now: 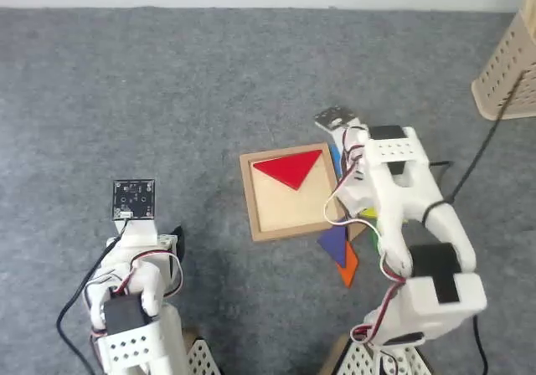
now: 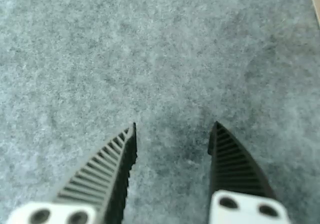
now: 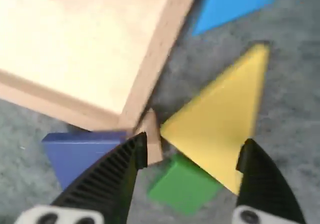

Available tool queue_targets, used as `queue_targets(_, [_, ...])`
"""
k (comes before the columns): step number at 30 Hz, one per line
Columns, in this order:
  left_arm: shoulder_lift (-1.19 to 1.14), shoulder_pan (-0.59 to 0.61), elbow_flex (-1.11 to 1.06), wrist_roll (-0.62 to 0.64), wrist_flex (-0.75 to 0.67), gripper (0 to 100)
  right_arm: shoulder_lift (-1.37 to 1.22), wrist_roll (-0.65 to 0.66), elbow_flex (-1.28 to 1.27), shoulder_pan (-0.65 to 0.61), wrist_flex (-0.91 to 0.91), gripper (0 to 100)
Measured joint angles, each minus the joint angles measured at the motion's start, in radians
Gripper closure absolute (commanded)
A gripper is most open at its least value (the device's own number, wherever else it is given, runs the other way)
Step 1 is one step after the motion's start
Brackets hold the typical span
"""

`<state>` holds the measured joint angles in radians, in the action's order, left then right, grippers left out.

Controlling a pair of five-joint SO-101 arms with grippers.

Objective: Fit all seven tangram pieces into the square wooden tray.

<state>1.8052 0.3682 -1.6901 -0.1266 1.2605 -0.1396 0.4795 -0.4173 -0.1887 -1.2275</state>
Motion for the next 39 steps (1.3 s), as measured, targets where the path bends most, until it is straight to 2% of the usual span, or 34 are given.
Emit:
queue_targets(11, [0.0,0.0,0.0,0.0,0.0,77,-0.117,0.006,0.077,-0.006,0.008,66.4])
queue_targets(18, [0.0,0.0,0.0,0.0,0.0,77,-0.118,-0.009,0.083,0.003,0.038,76.9])
queue_targets(34, [0.0,0.0,0.0,0.0,0.0,77,-0.155,-0.063,0.1,0.034,0.089,75.4])
queue_targets(39, [0.0,0.0,0.0,0.0,0.0,77,-0.155,-0.071,0.107,0.04,0.089,86.0])
